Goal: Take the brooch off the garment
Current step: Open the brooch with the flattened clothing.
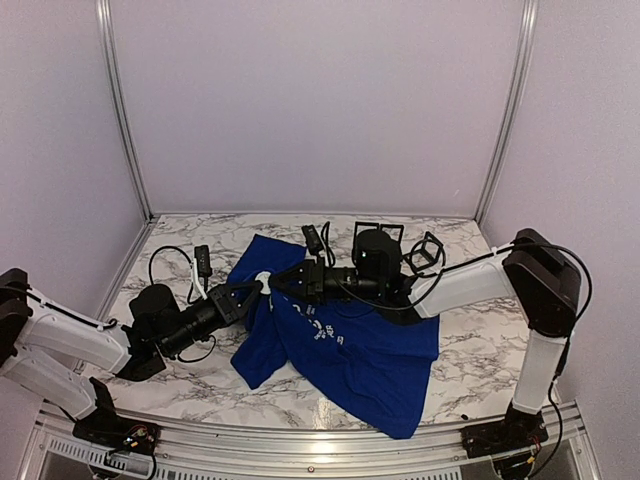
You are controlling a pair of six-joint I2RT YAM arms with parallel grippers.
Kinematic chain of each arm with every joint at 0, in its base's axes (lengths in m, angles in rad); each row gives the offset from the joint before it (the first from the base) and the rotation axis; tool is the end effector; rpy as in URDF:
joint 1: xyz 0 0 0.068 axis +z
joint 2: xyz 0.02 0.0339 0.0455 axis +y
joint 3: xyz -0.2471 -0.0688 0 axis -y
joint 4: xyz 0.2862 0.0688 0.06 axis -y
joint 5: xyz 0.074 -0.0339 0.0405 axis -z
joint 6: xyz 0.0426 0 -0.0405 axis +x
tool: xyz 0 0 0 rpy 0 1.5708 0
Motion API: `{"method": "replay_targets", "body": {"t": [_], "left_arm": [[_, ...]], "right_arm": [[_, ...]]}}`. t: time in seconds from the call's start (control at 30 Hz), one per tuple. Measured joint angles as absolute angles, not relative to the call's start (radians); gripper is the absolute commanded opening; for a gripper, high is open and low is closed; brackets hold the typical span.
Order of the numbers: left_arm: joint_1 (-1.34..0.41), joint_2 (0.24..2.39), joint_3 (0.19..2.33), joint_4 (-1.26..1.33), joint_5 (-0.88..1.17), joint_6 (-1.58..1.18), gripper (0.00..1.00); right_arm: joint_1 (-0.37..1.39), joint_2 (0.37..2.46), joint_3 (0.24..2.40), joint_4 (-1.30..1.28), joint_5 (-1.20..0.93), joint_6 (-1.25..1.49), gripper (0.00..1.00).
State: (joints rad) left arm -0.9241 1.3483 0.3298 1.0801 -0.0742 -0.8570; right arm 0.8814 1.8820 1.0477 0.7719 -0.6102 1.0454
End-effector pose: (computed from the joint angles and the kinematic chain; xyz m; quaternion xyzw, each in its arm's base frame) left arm 0.1730 -0.2239 0.1495 -0.0040 0.6850 -0.5500 0.4777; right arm 0.2617 0.3559 0.1702 -0.1480 0.7097 0.6612 0.1930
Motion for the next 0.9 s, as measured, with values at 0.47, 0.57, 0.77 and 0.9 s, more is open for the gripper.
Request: {"method": "replay_targets", "body": {"t": [0.47, 0.57, 0.77, 0.9], "left_arm": [[-0.923, 1.361, 0.332, 1.079, -0.061, -0.850, 0.00], [-0.923, 1.361, 0.332, 1.079, -0.060, -0.849, 0.00], [-0.922, 1.365, 0.335, 1.079, -0.060, -0.846, 0.00], [-0.922, 1.365, 0.336, 1.077, -0.060, -0.845, 0.00]], "right_arm": [[0.883, 1.901, 1.048, 0.791, -0.624, 1.049, 0.15], [0.884, 1.901, 1.048, 0.793, -0.624, 1.051, 0.14], [0.883, 1.902, 1.048, 0.794, -0.624, 1.051, 0.12], [0.883, 1.902, 1.048, 0.794, -0.624, 1.051, 0.12]]}}
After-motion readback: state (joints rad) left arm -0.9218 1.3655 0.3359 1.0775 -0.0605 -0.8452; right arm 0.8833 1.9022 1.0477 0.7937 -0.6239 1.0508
